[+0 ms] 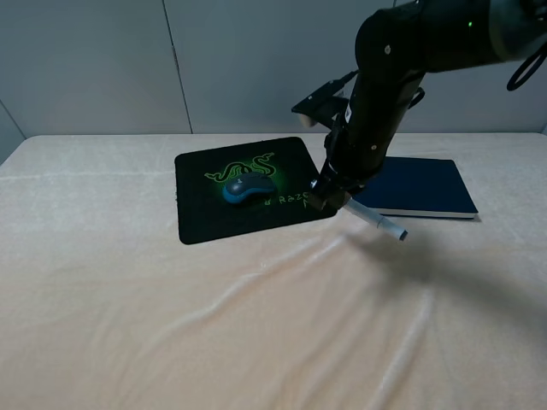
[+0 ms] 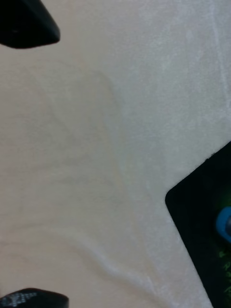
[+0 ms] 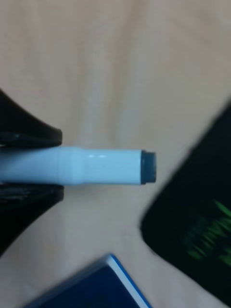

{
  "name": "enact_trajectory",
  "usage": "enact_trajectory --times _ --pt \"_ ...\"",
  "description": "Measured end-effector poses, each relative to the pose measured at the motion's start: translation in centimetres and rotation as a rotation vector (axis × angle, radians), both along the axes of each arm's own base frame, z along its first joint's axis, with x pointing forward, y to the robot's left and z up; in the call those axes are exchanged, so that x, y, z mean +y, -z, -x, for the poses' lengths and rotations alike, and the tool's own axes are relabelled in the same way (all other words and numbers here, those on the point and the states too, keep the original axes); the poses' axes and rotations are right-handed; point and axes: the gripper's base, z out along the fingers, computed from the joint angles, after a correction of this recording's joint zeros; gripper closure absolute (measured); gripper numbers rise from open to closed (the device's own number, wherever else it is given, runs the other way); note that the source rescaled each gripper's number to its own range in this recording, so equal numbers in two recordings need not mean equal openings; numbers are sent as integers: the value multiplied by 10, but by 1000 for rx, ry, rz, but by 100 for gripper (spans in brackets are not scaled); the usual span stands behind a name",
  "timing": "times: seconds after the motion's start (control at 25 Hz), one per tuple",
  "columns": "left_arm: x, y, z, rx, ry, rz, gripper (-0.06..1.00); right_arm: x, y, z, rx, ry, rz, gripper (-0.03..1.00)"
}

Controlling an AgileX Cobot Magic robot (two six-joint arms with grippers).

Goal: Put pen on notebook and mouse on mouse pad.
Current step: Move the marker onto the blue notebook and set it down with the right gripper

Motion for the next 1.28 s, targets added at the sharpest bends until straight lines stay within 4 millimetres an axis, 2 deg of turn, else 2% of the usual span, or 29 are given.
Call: enact_trajectory --times 0.16,0.36,0.48,0.68,0.92,1.12,1.28 --pt "0 0 0 0 0 0 -6 -13 -16 -22 -19 53 -17 96" --pt "0 0 0 0 0 0 -6 -46 -17 -60 -30 160 -23 96" --pt "0 0 0 0 0 0 -6 -63 -12 -81 -37 209 -23 96" --pt "0 0 0 0 0 0 -6 -89 11 -112 -17 271 -12 96" --pt "0 0 0 0 0 0 -6 -111 39 -126 25 308 9 96" --pt "0 0 0 0 0 0 -6 -113 55 -131 26 313 6 96" --pt "0 0 0 0 0 0 -6 -112 58 -135 -1 314 -7 96"
